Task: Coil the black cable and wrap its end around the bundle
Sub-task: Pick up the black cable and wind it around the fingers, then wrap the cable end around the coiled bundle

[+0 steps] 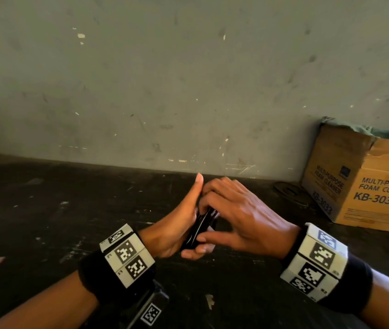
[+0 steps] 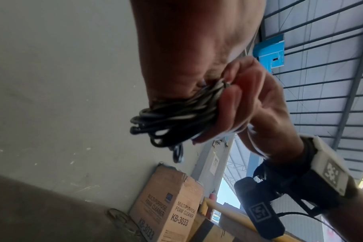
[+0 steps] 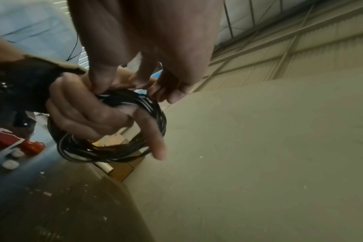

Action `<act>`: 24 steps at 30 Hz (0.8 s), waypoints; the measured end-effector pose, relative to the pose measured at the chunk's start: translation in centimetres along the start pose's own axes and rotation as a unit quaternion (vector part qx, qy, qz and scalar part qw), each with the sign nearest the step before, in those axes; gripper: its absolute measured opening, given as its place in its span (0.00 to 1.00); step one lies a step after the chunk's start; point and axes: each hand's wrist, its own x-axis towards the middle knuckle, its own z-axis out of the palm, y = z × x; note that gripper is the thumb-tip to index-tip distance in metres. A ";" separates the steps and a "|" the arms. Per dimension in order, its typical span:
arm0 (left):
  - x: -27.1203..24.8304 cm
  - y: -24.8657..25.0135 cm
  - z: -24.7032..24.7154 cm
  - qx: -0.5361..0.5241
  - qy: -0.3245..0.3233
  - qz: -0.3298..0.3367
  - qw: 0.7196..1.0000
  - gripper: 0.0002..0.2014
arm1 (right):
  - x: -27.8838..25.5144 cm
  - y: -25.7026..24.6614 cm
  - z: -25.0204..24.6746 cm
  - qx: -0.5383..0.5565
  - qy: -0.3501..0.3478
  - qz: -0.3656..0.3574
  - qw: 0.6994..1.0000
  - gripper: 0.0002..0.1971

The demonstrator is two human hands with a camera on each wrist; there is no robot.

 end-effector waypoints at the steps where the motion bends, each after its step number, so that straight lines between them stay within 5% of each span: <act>1: 0.0 0.0 0.0 -0.012 -0.013 -0.016 1.000 0.46 | -0.1 0.0 0.2 0.011 0.003 -0.001 1.000 0.17; 7: 0.3 -0.6 -0.5 -0.053 -0.021 -0.078 0.995 0.46 | -0.6 0.7 1.5 0.063 0.009 0.011 0.998 0.16; 14: 0.6 -1.6 -1.1 -0.033 0.183 -0.076 0.980 0.37 | -1.4 1.1 4.9 0.152 -0.035 0.130 0.979 0.13; 20: 0.0 -3.8 -1.2 -0.005 0.315 -0.083 0.946 0.25 | -0.7 0.7 8.8 0.080 -0.016 0.083 0.993 0.26; 24: -1.8 -6.5 -1.5 0.098 0.430 -0.077 0.894 0.16 | -0.1 -0.1 12.1 0.147 -0.046 0.104 0.983 0.28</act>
